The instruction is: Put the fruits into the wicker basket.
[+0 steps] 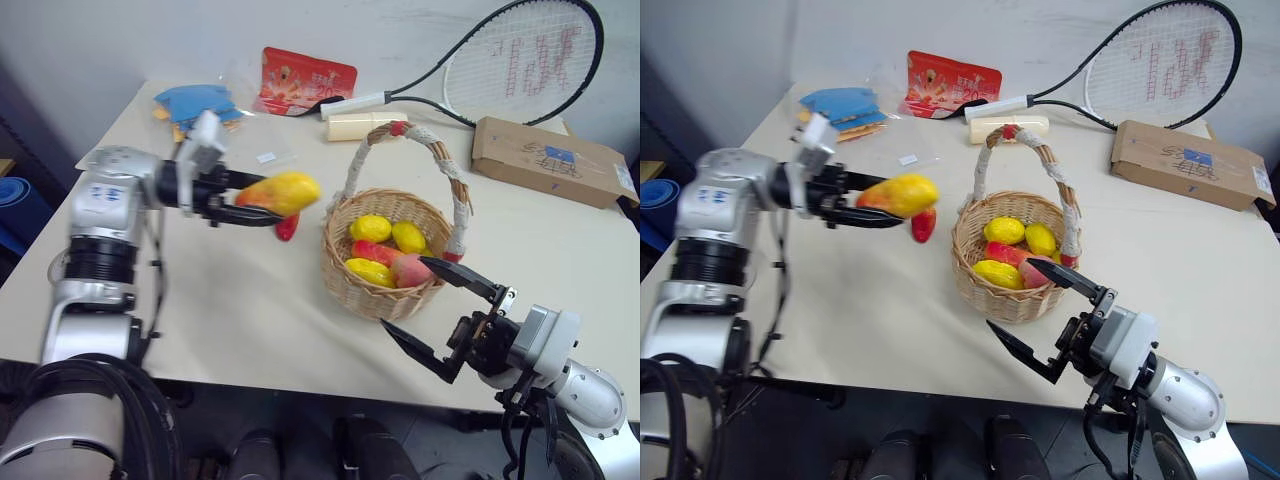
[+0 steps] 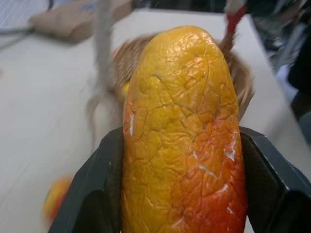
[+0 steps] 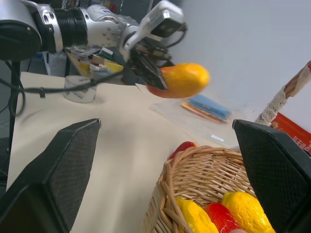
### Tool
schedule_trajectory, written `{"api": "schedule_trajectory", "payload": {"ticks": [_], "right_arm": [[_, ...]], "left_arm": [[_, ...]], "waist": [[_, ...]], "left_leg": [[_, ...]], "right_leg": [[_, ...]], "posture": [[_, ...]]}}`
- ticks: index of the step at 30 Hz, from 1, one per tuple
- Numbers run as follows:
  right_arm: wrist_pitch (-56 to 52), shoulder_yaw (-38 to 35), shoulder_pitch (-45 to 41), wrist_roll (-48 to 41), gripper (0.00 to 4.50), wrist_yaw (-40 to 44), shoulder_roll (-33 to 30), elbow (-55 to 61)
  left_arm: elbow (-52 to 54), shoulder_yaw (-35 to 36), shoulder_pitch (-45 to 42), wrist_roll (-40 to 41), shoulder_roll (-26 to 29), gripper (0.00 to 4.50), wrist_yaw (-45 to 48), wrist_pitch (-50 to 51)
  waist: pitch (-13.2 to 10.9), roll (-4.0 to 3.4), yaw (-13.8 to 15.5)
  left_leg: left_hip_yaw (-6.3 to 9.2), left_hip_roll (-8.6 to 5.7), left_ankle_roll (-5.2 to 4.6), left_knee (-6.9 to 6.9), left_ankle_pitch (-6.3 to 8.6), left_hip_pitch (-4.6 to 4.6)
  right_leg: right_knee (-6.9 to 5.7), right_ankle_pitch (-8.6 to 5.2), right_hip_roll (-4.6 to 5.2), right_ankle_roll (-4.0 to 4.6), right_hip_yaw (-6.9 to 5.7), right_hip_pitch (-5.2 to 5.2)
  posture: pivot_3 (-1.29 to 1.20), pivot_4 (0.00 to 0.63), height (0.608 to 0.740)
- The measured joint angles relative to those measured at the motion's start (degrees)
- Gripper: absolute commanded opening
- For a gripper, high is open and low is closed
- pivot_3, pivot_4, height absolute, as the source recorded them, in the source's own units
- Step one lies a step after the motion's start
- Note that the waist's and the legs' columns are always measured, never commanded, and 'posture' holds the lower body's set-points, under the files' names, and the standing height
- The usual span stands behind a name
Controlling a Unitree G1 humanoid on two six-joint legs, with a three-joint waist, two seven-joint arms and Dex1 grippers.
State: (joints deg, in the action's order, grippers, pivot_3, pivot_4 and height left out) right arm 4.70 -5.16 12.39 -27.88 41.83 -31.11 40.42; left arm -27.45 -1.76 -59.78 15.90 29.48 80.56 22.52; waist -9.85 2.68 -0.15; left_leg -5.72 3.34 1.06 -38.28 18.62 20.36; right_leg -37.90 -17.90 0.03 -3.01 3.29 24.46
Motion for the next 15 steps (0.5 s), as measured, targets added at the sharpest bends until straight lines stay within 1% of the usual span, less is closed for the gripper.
{"api": "schedule_trajectory", "payload": {"ticks": [3, 5, 7, 8, 11, 12, 15], "right_arm": [[0.1, -0.6, 0.9, 1.5, 4.50, -1.2, 0.5, -0.1], [0.4, -1.6, 2.0, 2.2, 4.50, -1.7, 0.8, -0.2], [1.3, -2.1, 2.9, 2.6, 4.50, -1.7, 1.2, -0.3], [1.9, -2.1, 3.3, 2.8, 4.50, -1.5, 1.4, -0.4], [3.3, -2.0, 3.9, 3.5, 4.50, -1.1, 1.9, -1.3], [3.7, -2.0, 4.0, 3.6, 4.50, -1.1, 2.2, -1.8], [4.2, -1.9, 4.0, 3.7, 4.50, -0.9, 2.5, -2.4]], "left_arm": [[2.6, -2.5, 0.8, -0.6, -4.9, 2.61, -4.1, -0.5], [2.3, -3.5, 1.4, -1.6, -8.3, 2.61, -8.6, -0.6], [1.7, -4.0, 1.7, -2.4, -10.3, 3.32, -12.0, -0.7], [1.8, -4.4, 1.9, -2.6, -10.3, 3.51, -12.3, -1.2], [3.5, -3.7, 3.5, -1.9, -9.3, 4.34, -12.1, -2.4], [4.2, -3.1, 4.5, -1.5, -8.5, 4.46, -12.1, -3.2], [5.0, -0.5, 6.7, -0.5, -4.8, 4.46, -11.9, -5.0]], "waist": [[0.0, -0.03, -1.0], [0.0, -0.04, -1.4], [0.0, -0.05, -1.8], [0.0, -0.06, -1.9], [0.0, -0.07, -2.1], [0.0, -0.09, -2.2], [0.0, -0.10, -2.2]], "left_leg": [[-0.06, 0.12, 0.11, 0.07, -0.03, -0.04], [-0.04, 0.21, 0.30, 0.07, -0.13, -0.04], [-0.06, 0.24, 0.31, 0.10, -0.12, -0.06], [-0.06, 0.24, 0.30, 0.14, -0.12, -0.08], [-0.09, 0.28, 0.36, 0.19, -0.15, -0.15], [-0.09, 0.29, 0.37, 0.19, -0.16, -0.15], [-0.09, 0.29, 0.40, 0.19, -0.17, -0.16]], "right_leg": [[-0.01, 0.00, -0.20, 0.00, 0.14, 0.04], [-0.01, 0.00, -0.34, 0.00, 0.18, 0.05], [-0.03, 0.00, -0.44, 0.01, 0.26, 0.07], [-0.04, 0.00, -0.48, 0.01, 0.30, 0.08], [-0.07, -0.01, -0.50, 0.04, 0.31, 0.07], [-0.08, -0.02, -0.50, 0.04, 0.31, 0.07], [-0.08, -0.02, -0.48, 0.05, 0.30, 0.08]], "posture": [[0.00, 0.150, 0.740], [0.00, 0.150, 0.740], [0.00, 0.150, 0.740], [0.00, 0.150, 0.740], [0.00, 0.150, 0.740], [0.00, 0.150, 0.740], [0.00, 0.150, 0.740]]}}
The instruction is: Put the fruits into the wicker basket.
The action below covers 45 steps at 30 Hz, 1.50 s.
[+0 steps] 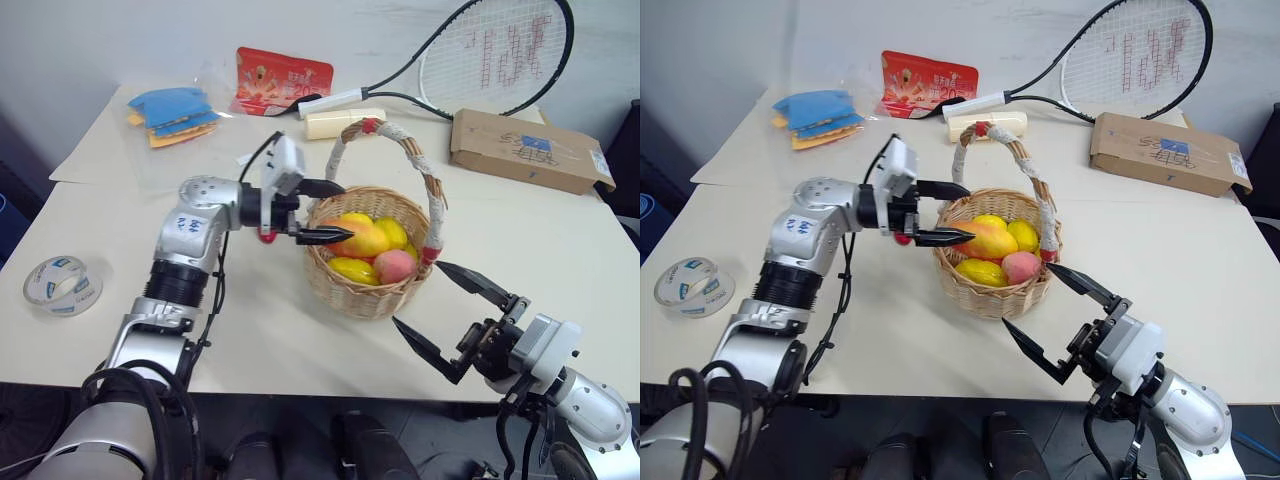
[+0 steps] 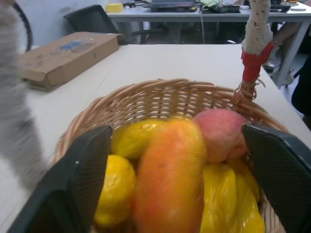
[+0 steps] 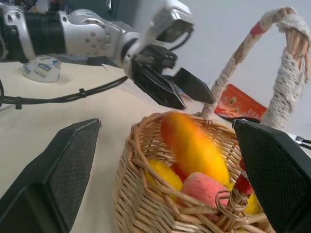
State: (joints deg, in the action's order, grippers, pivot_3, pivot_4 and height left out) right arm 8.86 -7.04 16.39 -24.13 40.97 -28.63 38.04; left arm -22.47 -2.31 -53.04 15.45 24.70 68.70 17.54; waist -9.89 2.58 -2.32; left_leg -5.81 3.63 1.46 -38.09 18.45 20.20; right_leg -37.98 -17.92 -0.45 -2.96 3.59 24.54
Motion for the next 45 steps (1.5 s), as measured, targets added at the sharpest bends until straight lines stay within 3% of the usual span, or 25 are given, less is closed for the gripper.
{"api": "schedule_trajectory", "payload": {"ticks": [8, 14, 19, 21, 25, 29, 34, 38, 45], "right_arm": [[0.9, 0.2, -0.5, -0.6, 4.50, 1.6, 0.0, -0.5], [3.8, 2.2, -2.0, -0.3, 4.50, 4.1, 0.8, -4.9], [6.2, 2.7, -2.0, 0.2, 4.50, 5.1, 1.4, -7.3], [6.4, 3.1, -2.3, 0.3, 4.50, 5.0, 1.4, -7.3], [5.8, 4.6, -4.1, 0.8, 4.50, 4.3, 1.5, -7.0], [4.5, 5.0, -5.0, 1.1, 4.50, 3.2, 1.5, -6.6], [2.9, 5.4, -6.2, 1.4, 4.50, 2.0, 1.5, -6.3], [2.1, 5.6, -6.4, 1.6, 4.50, 0.8, 1.5, -5.8], [2.2, 5.9, -4.7, 2.6, 4.50, -0.1, 2.1, -5.5]], "left_arm": [[3.4, 13.1, 20.3, 2.8, 18.1, 4.46, 2.0, -6.3], [-1.2, 22.4, 29.2, 2.8, 20.5, 4.46, -5.4, -10.1], [0.9, 24.6, 33.0, 5.4, 18.2, 4.46, -9.5, -6.4], [1.7, 23.1, 31.3, 6.0, 16.4, 4.46, -10.4, -4.0], [0.7, 17.5, 19.1, 6.4, 12.9, 4.46, -12.6, 1.7], [-9.1, 11.8, 5.3, 2.1, 9.0, 4.46, -16.8, 2.8], [-25.5, 5.4, -4.1, -5.0, 3.9, 4.46, -21.6, 1.1], [-36.5, 3.3, -9.3, -8.7, -0.9, 4.46, -25.1, -3.0], [-46.3, 1.3, -12.7, -14.1, -4.1, 4.46, -32.3, -8.8]], "waist": [[0.0, -0.04, -0.3], [0.0, 0.01, 1.0], [0.0, 0.01, 1.1], [0.0, 0.03, 1.2], [0.1, 0.07, 1.7], [0.1, 0.07, 1.9], [0.1, 0.07, 0.9], [0.1, 0.08, 0.6], [0.1, 0.08, 0.7]], "left_leg": [[0.03, 0.06, -0.04, 0.03, 0.06, -0.03], [0.11, -0.01, -0.23, -0.04, 0.15, 0.03], [0.11, -0.08, -0.30, -0.04, 0.20, 0.03], [0.16, -0.10, -0.30, -0.05, 0.20, 0.04], [0.19, -0.22, -0.30, -0.08, 0.19, 0.06], [0.08, -0.26, -0.29, -0.07, 0.19, 0.05], [-0.02, -0.09, -0.24, -0.08, 0.18, 0.07], [-0.09, -0.05, -0.20, -0.07, 0.19, 0.09], [-0.12, -0.04, 0.01, -0.05, 0.07, 0.05]], "right_leg": [[-0.02, -0.06, 0.14, 0.11, -0.14, 0.00], [0.05, -0.06, 0.28, 0.10, -0.29, -0.06], [0.03, -0.06, 0.46, 0.10, -0.38, -0.08], [0.02, -0.05, 0.46, 0.09, -0.42, -0.10], [0.02, 0.00, 0.44, 0.02, -0.41, -0.10], [0.08, 0.00, 0.33, 0.01, -0.31, -0.08], [0.10, 0.00, 0.16, 0.01, -0.21, -0.01], [0.10, 0.00, 0.11, 0.01, -0.16, 0.05], [0.07, -0.01, 0.10, 0.02, -0.14, 0.04]], "posture": [[0.00, 0.150, 0.740], [0.00, 0.150, 0.740], [0.00, 0.150, 0.740], [0.00, 0.150, 0.740], [0.00, 0.150, 0.740], [0.00, 0.150, 0.740], [0.00, 0.150, 0.740], [0.00, 0.150, 0.740], [0.00, 0.150, 0.740]]}}
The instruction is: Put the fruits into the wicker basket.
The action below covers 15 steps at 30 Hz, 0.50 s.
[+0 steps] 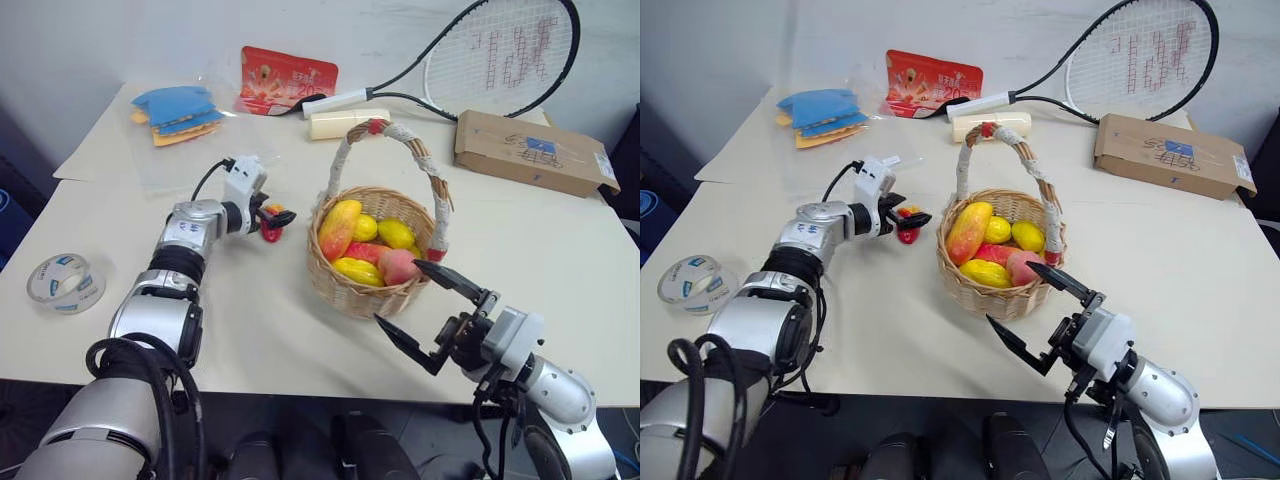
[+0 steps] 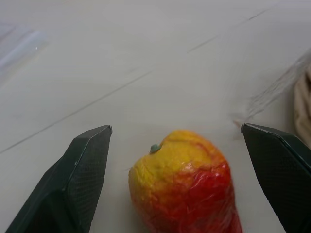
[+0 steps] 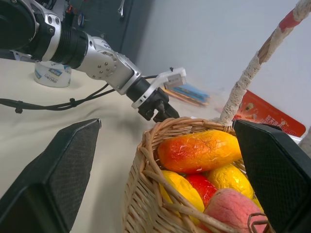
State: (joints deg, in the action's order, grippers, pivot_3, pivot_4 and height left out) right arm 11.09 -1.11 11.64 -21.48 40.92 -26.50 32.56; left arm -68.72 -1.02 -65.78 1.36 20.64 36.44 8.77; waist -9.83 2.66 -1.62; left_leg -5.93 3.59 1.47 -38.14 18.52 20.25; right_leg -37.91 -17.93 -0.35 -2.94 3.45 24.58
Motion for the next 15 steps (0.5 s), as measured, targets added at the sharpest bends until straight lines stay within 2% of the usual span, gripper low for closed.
{"api": "schedule_trajectory", "payload": {"ticks": [3, 10, 12, 15], "right_arm": [[0.2, 0.1, 1.2, 0.3, 4.50, -0.4, 0.2, 0.2], [1.6, 0.1, 2.7, 1.3, 4.50, -0.8, 0.5, 0.8], [2.2, 0.1, 3.0, 1.3, 4.50, -0.8, 0.5, 0.8], [2.6, 0.1, 3.1, 1.4, 4.50, -0.8, 0.5, 0.8]], "left_arm": [[-2.1, 0.0, 0.1, -1.0, -0.6, 4.46, -1.0, 0.0], [-1.0, 0.1, 0.1, -1.2, 0.6, 2.53, 3.9, 0.0], [0.9, 0.5, 0.1, -0.8, 2.0, 2.35, 6.6, 0.1], [6.6, 0.5, 0.6, -0.1, 5.3, 2.35, 12.8, 0.7]], "waist": [[0.0, 0.00, 0.1], [0.0, 0.00, 0.0], [0.0, 0.00, 0.0], [0.0, 0.00, -0.1]], "left_leg": [[0.00, 0.00, 0.01, -0.01, -0.01, 0.03], [-0.04, -0.01, 0.07, 0.00, -0.04, -0.01], [-0.04, 0.00, 0.12, 0.00, -0.07, 0.01], [-0.09, 0.01, 0.16, 0.01, -0.08, -0.01]], "right_leg": [[0.00, 0.00, 0.01, 0.00, -0.01, 0.01], [-0.02, 0.00, -0.02, 0.00, 0.01, 0.00], [-0.02, 0.00, -0.04, 0.00, 0.00, 0.02], [-0.03, 0.00, -0.05, 0.01, 0.03, 0.02]], "posture": [[0.00, 0.150, 0.740], [0.00, 0.150, 0.740], [0.00, 0.150, 0.740], [0.00, 0.150, 0.740]]}}
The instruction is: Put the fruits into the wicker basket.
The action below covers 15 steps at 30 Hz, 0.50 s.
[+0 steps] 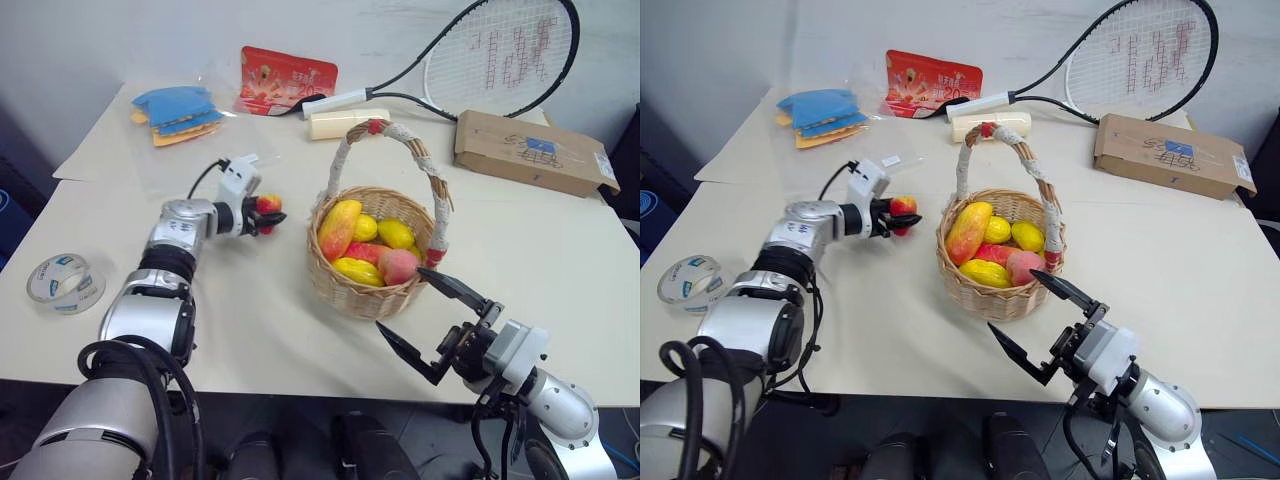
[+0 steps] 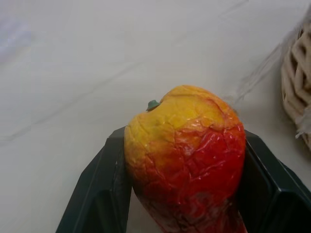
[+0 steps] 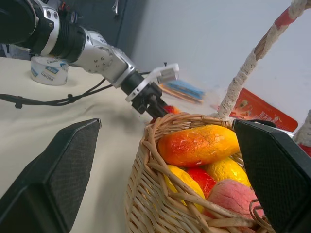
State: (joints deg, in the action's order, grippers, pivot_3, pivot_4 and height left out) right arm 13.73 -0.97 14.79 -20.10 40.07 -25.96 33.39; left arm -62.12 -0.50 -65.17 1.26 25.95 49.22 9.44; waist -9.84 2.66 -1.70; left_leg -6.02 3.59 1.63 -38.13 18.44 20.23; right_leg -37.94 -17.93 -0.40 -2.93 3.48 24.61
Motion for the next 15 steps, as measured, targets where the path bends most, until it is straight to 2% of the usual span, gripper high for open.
{"api": "schedule_trajectory", "payload": {"ticks": [3, 5, 9, 12, 15], "right_arm": [[0.0, -0.4, 1.2, 0.4, 4.50, -0.5, 0.0, 0.0], [-0.1, -0.8, 1.9, 0.5, 4.50, -0.7, 0.0, -0.1], [1.9, -2.7, 0.9, 2.6, 4.50, -3.3, 1.8, -0.1], [2.4, -6.6, 2.0, 3.8, 4.50, -8.2, 5.3, -1.7], [2.6, -8.9, 3.4, 3.6, 4.50, -8.4, 4.7, -4.5]], "left_arm": [[17.1, -2.7, 3.9, 2.6, 8.6, 2.35, 16.3, 6.2], [29.9, -2.8, 6.2, 7.0, 11.4, 2.35, 24.2, 11.2], [46.6, -4.1, 7.4, 14.1, 6.6, 2.35, 27.8, 17.7], [49.0, -6.4, 7.5, 14.6, 0.5, 2.35, 24.5, 19.3], [48.5, -10.2, 8.0, 13.0, -3.0, 2.35, 21.5, 18.7]], "waist": [[0.0, -0.04, -0.5], [0.0, -0.08, -0.2], [0.0, -0.09, 1.6], [0.0, -0.09, 1.7], [0.0, -0.12, 1.1]], "left_leg": [[-0.03, 0.11, 0.12, 0.07, 0.01, -0.01], [0.01, 0.14, 0.15, 0.07, 0.02, -0.02], [0.21, -0.03, -0.04, -0.21, 0.00, -0.02], [0.23, -0.12, -0.21, -0.27, 0.04, -0.02], [0.13, -0.12, -0.20, -0.19, 0.03, -0.01]], "right_leg": [[-0.05, -0.06, -0.04, 0.11, 0.02, 0.05], [-0.07, -0.10, 0.00, 0.17, 0.00, 0.04], [-0.02, -0.03, 0.12, 0.04, -0.01, -0.20], [-0.02, 0.02, 0.12, -0.04, 0.07, -0.26], [-0.04, 0.03, 0.02, -0.07, 0.21, -0.19]], "posture": [[0.00, 0.150, 0.740], [0.00, 0.150, 0.740], [0.00, 0.150, 0.740], [0.00, 0.150, 0.740], [0.00, 0.150, 0.740]]}}
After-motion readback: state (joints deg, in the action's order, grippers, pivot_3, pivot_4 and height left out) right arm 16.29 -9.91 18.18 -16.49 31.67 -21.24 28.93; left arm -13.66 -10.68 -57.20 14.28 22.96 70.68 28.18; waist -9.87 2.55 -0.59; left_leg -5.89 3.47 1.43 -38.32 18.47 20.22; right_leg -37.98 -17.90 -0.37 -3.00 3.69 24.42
